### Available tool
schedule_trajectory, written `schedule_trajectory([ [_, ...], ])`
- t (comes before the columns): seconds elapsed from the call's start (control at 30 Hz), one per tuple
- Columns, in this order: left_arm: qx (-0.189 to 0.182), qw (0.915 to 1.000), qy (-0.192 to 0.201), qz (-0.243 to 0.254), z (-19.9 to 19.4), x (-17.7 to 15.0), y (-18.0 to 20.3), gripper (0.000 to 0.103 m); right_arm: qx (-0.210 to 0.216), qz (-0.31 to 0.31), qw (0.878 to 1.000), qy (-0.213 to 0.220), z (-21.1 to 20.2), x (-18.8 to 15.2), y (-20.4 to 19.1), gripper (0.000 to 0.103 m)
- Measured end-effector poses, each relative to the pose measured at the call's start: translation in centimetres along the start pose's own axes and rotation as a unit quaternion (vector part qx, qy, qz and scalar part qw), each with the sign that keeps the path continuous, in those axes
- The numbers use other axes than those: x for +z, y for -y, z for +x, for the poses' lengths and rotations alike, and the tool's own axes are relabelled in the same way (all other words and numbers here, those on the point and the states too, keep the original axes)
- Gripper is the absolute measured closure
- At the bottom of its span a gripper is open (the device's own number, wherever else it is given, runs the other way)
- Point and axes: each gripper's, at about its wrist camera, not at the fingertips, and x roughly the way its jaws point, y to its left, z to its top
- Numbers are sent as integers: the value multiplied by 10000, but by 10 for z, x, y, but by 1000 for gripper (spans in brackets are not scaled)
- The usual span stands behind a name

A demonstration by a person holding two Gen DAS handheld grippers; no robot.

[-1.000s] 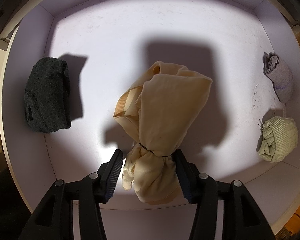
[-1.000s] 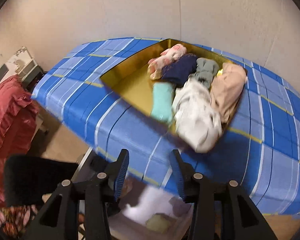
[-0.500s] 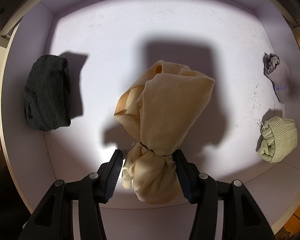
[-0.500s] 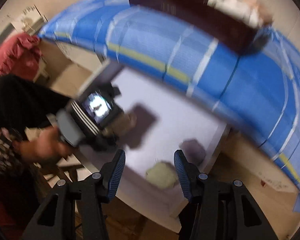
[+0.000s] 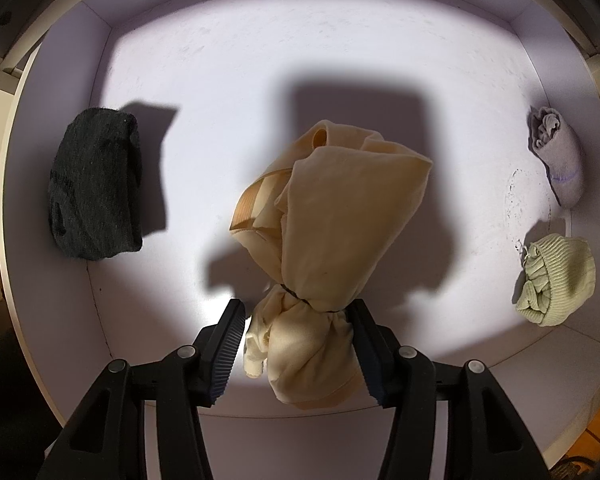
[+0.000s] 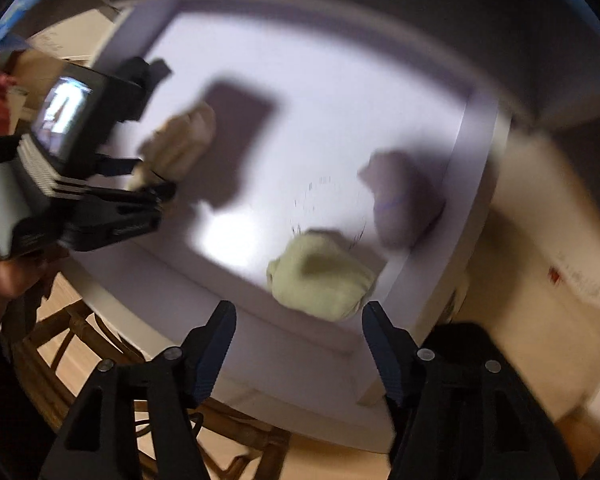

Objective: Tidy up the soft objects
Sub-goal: 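Return the right gripper to the drawer above the pale green knit garment, then lift the beige garment with the left gripper and carry it toward the box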

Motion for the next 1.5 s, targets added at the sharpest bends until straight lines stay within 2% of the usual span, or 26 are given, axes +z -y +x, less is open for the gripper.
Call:
schedule_trajectory([
  [0.1, 38, 10000, 2, 15, 1, 0, -2, 47, 40, 384, 9991, -200, 18, -1, 8, 29],
  [0.3, 195, 9995, 102, 229, -5, 0, 5, 49, 323, 1026, 9934, -391, 39, -1, 17, 24],
  [0.43, 258, 9987, 187, 408, -7, -1, 11, 62, 214, 1173, 9918, -451, 47, -1, 21, 19],
  [0.6, 293, 9980, 353, 441, -18, -1, 7, 66, 327, 1392, 9886, -478, 53, -3, 26, 18],
  [0.8, 170, 9979, 541, 305, -35, -3, -6, 68, 346, 1488, 9870, -499, 59, -5, 28, 17],
  [1.0, 115, 9969, 747, 204, -54, -18, -14, 68, 391, 1555, 9861, -432, 58, -9, 31, 15],
  [1.03, 92, 9968, 771, 177, -55, -25, -5, 68, 393, 1569, 9859, -433, 58, -10, 32, 15],
  [1.17, -185, 9949, 989, 16, -83, -30, -15, 69, 443, 1624, 9847, -445, 61, 2, 26, 15],
  [1.33, -35, 9911, 1332, 80, -121, -37, -20, 69, 479, 1624, 9847, -401, 61, 4, 22, 14],
  [1.5, 94, 9887, 1495, -27, -141, -32, -25, 69, 484, 1610, 9850, -397, 64, 5, 18, 14],
])
